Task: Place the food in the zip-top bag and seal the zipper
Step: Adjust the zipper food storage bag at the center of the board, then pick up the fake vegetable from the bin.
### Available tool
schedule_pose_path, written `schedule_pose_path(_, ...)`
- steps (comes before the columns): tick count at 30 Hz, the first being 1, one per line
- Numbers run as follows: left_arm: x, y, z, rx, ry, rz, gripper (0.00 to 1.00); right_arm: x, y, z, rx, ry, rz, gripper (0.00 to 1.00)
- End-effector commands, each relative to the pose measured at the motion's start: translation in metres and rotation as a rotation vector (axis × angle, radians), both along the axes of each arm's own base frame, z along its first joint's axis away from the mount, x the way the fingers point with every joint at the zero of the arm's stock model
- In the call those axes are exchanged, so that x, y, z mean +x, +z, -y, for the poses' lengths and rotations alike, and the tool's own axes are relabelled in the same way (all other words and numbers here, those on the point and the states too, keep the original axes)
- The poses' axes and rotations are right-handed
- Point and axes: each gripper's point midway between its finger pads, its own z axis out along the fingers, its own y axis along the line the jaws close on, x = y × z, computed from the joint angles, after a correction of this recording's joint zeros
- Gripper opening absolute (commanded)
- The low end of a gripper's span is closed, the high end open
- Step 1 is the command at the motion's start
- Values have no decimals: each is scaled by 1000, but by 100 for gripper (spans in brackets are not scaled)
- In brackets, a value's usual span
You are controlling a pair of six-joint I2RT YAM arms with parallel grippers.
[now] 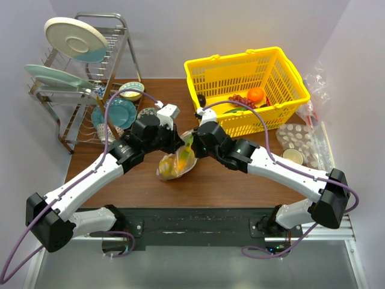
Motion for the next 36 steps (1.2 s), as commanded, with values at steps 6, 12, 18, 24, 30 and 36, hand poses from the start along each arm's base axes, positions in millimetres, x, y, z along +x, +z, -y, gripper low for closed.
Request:
schedule_pose_path(6,32,25,-29,107,166,105,0,12,56,51,-115,-56,102,39)
schedule_pose_path(12,38,19,-33,131,186,120,0,26,115,82,-120,-95,200,39)
schedule_pose_path(18,38,13,-28,119,150,138,0,75,157,131,-123,-252,267,38)
schedule_pose_path(24,40,11,-22,105,135,140,0,139,167,156,-92,-362,235,38)
schedule_pose_path(30,39,11,-13,102,72,148,0,200,148,186,-100,-515,177,39)
schedule_pose_path(36,36,19,-8,103,22,171,0,244,74,201,-104,-683,-36,47)
